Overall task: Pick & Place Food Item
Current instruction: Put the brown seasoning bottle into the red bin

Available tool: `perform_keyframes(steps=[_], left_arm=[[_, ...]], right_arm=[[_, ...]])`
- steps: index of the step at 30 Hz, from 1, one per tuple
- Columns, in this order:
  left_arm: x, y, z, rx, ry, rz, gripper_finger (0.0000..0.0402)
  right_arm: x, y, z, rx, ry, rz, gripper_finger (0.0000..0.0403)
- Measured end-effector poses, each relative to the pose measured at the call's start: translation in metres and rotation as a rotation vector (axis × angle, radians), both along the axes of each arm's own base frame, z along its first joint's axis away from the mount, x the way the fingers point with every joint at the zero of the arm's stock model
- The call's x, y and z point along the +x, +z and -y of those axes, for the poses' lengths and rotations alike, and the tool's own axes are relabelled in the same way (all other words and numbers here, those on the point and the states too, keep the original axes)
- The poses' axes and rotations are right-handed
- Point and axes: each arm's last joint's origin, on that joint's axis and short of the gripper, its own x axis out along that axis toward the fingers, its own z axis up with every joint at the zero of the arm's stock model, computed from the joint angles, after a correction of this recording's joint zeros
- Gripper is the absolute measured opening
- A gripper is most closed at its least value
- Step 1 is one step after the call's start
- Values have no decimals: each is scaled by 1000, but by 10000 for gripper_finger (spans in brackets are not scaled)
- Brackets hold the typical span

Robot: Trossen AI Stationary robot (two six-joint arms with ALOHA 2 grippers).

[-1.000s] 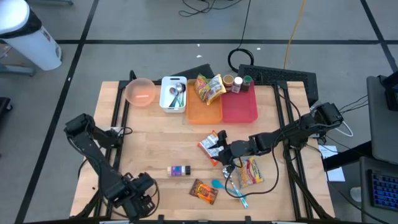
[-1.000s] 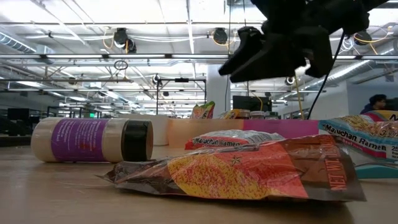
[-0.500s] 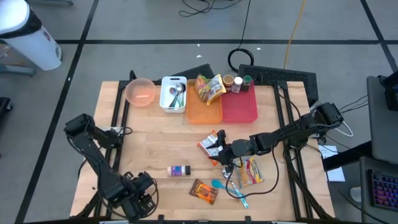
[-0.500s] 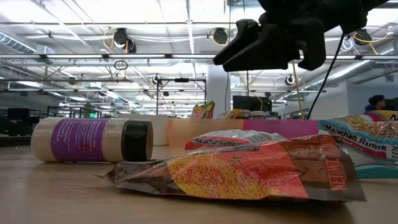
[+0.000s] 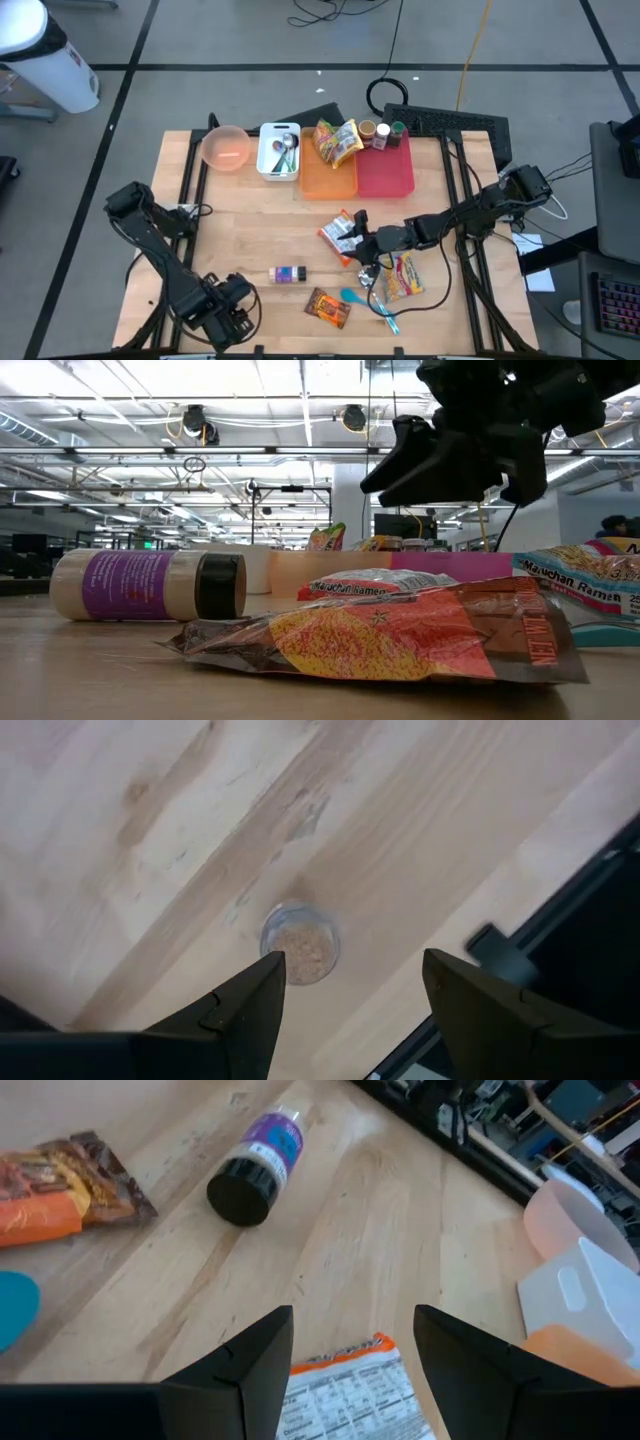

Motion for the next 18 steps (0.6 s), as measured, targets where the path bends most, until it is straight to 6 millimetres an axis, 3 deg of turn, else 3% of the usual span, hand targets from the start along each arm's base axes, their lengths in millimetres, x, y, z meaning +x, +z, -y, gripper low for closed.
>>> perform_keyframes(steps=[5, 18], left_arm=[[-5, -17, -3, -19, 38, -68, 243], [-13, -43, -1, -41, 33, -50, 243]], right_arm=[[1, 2, 0, 9, 1, 32, 201], [1, 3, 0, 14, 1, 47, 201]])
